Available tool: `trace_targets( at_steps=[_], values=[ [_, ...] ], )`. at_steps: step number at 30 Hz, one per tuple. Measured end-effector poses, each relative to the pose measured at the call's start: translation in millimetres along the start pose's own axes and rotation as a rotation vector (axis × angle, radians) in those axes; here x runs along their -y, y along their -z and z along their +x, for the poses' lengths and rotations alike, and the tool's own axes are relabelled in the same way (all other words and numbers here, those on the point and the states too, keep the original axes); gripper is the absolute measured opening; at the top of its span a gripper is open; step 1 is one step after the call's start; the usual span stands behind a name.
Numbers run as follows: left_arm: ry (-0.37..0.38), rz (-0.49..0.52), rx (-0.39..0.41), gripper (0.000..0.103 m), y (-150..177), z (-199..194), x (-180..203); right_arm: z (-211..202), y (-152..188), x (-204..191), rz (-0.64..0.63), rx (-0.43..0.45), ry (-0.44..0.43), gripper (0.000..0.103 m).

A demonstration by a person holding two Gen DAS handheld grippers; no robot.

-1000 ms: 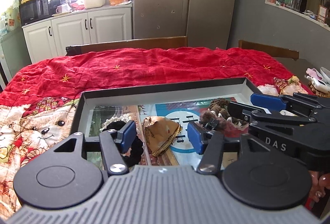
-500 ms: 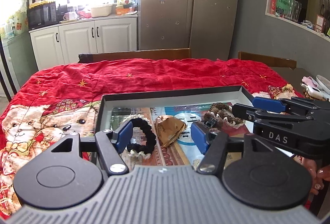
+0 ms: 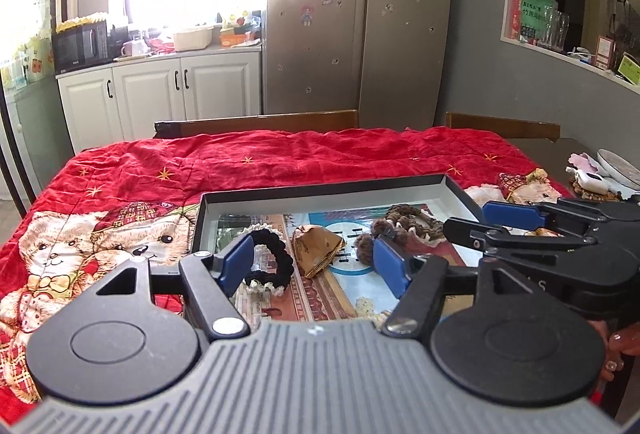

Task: Organize objects
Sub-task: 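Withdraw both tools from the box toward the remaining accessories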

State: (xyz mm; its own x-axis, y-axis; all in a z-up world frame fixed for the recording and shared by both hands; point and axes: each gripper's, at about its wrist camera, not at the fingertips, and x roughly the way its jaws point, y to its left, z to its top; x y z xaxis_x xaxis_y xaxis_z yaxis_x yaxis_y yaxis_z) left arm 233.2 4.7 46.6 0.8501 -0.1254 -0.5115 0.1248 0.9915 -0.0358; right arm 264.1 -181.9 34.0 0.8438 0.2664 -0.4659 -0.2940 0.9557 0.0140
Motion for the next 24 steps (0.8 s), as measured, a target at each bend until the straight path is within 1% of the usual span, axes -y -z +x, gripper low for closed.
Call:
trace_targets(
  at_steps=[11,17,24],
  values=[
    [0.002,0.021,0.032,0.080,5,-32,2,-34,4,-13,-0.020,0.009,-0.004,0.041],
    [0.001,0.030,0.050,0.083,12,-50,1,-52,6,-21,-0.040,0.015,-0.017,0.041],
    [-0.011,0.035,0.056,0.084,22,-69,-4,-71,14,-27,-0.039,0.017,-0.041,0.043]
  ],
)
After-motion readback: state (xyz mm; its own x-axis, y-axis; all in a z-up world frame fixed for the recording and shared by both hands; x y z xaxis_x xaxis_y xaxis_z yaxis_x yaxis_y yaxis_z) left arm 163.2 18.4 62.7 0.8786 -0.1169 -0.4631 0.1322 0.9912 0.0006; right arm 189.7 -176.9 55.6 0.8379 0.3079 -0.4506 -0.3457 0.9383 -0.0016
